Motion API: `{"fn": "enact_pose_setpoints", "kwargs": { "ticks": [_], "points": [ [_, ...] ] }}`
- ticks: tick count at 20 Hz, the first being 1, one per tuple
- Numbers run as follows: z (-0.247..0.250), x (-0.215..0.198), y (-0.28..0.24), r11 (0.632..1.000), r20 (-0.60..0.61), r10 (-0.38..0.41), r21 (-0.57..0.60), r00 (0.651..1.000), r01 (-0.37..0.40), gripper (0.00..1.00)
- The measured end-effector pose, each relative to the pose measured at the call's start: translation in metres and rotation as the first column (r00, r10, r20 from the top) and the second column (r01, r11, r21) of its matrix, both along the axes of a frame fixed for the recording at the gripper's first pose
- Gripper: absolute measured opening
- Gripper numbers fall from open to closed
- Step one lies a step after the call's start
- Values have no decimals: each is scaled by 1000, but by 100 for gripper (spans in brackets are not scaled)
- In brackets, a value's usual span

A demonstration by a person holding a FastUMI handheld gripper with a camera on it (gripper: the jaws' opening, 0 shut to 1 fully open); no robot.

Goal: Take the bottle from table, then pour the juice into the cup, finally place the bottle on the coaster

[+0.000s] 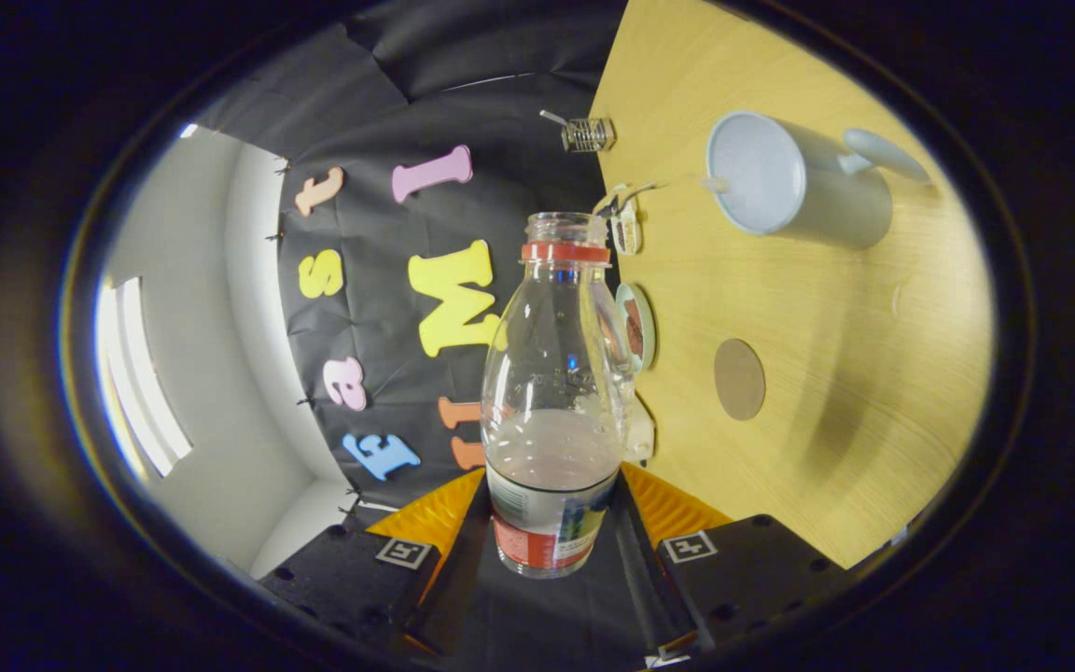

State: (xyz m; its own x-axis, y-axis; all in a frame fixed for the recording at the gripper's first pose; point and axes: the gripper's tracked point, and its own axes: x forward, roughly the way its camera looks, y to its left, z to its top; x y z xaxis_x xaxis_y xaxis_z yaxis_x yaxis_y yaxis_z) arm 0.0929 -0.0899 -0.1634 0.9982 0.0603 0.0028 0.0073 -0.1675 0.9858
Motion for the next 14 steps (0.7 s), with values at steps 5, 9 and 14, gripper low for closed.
{"fn": "enact_pose_setpoints", "kwargs": {
  "ticks": [5, 9, 14],
  "points": [
    [0, 11, 1, 1000, -11, 6, 14, 1000, -6, 75],
    [3, 13, 0, 1000, -10, 3, 30, 1000, -3, 75],
    [9, 15, 1, 999, -2, 4, 46, 1000, -4, 75]
  ]
}}
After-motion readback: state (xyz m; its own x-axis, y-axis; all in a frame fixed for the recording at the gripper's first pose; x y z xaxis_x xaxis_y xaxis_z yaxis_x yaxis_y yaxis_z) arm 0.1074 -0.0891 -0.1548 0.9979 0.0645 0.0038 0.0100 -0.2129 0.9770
